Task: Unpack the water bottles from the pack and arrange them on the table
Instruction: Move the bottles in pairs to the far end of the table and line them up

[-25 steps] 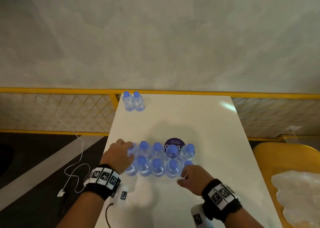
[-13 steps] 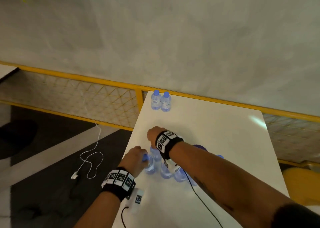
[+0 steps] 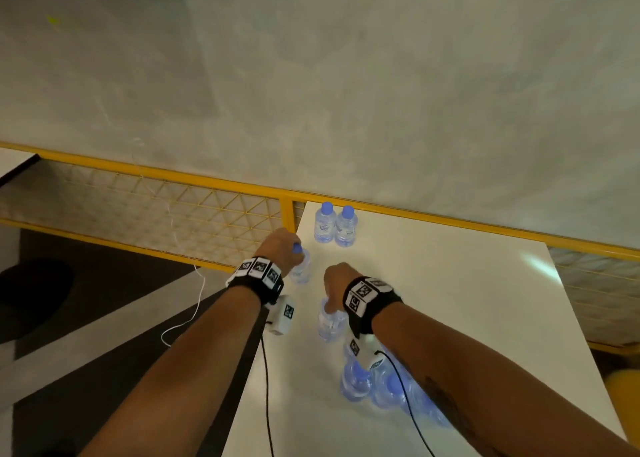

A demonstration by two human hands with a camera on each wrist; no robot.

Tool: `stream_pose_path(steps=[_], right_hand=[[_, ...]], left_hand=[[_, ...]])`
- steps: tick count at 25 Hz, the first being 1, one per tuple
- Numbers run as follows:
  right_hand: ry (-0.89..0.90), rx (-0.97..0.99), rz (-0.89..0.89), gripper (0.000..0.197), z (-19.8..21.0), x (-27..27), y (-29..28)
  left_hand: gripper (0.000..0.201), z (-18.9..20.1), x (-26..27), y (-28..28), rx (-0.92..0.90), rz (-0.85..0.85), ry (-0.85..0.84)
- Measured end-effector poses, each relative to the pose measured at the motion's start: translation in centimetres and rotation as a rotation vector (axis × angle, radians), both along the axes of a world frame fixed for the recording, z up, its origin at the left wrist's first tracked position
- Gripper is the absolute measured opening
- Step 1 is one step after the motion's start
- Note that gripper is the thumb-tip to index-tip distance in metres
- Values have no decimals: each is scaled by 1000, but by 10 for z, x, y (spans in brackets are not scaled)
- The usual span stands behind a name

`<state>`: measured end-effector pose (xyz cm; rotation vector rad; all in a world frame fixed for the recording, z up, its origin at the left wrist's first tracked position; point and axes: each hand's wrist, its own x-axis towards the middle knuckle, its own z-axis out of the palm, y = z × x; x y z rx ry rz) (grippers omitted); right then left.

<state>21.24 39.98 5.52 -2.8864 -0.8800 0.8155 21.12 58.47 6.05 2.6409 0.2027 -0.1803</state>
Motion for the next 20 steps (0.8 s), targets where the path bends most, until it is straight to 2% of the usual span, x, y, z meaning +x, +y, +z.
stream_pose_path(steps=[3,8,12,15,16,19,20], right_hand=[[-31,62,-110,47,7,36,-8],[-56,186,-325,32,19,94,-15],[-48,314,-406,35,12,114,-10],[79,442,-558,33,2,117,0],[173,540,-661,37,-6,120,3],[463,893,-1025,65,-28,128,13],[506,960,-1076,69,-30,130,15]], left_hand=[[23,-14,38,-15,46,-45,12],[24,-44,73,-34,114,-53,19],[28,-51,95,-36,131,-52,-3],[29,-50,101,-35,128,-53,-64],[29,-51,102,-35,133,-61,-72],[28,-49,107,-36,202,-97,-57],[27,-50,109,-35,208,-93,-49]])
